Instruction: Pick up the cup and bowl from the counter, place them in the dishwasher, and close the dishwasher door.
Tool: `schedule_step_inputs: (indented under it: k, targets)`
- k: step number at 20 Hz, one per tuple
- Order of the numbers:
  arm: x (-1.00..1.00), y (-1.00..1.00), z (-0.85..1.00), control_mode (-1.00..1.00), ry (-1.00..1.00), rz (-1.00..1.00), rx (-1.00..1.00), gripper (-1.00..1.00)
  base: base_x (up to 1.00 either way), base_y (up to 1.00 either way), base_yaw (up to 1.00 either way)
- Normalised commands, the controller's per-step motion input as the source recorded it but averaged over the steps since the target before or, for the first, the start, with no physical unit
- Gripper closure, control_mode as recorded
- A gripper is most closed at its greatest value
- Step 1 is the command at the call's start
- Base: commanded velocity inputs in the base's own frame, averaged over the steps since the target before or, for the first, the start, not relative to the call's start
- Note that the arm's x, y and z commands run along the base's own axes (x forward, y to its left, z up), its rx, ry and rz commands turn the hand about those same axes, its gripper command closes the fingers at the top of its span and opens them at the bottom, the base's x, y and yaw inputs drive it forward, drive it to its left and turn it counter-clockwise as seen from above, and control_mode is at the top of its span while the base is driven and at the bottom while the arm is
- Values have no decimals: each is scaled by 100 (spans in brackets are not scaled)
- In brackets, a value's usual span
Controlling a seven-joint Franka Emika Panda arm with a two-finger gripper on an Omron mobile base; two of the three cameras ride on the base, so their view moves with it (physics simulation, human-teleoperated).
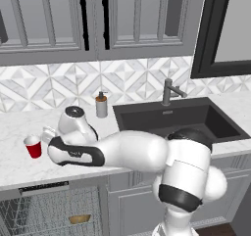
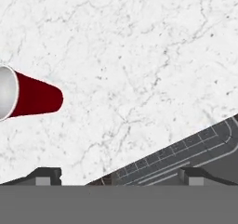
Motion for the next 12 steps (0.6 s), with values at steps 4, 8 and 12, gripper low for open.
schedule_step_inputs:
  k: [4, 8, 12]
  targets:
    - [60, 37, 6, -100, 0, 1, -11, -100, 0, 0, 0]
    - [42, 32, 12, -100, 3, 5, -7, -100, 0, 0, 0]
    - [10, 48, 0, -100, -1, 15, -10, -100, 0, 0, 0]
